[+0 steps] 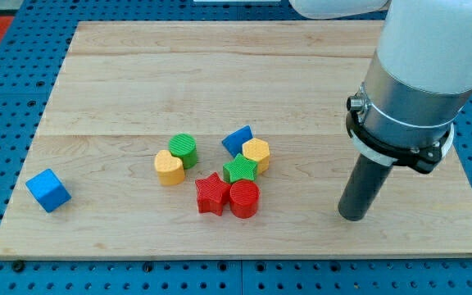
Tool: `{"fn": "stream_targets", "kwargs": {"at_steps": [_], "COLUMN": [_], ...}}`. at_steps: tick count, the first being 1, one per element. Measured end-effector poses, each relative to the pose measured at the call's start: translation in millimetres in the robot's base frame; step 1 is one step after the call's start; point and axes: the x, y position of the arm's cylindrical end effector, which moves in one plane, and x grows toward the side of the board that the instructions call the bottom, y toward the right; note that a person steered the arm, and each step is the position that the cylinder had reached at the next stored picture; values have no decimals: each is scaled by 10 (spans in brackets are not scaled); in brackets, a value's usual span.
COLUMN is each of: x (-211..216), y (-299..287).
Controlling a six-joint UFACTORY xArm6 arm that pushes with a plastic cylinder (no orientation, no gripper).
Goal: Move the arm to the bottom right of the red circle
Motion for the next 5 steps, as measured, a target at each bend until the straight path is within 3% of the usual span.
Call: {"fn": "stream_targets", "kwargs": {"at_steps": [2, 5], "x": [486, 502], "y": [2, -89]}}
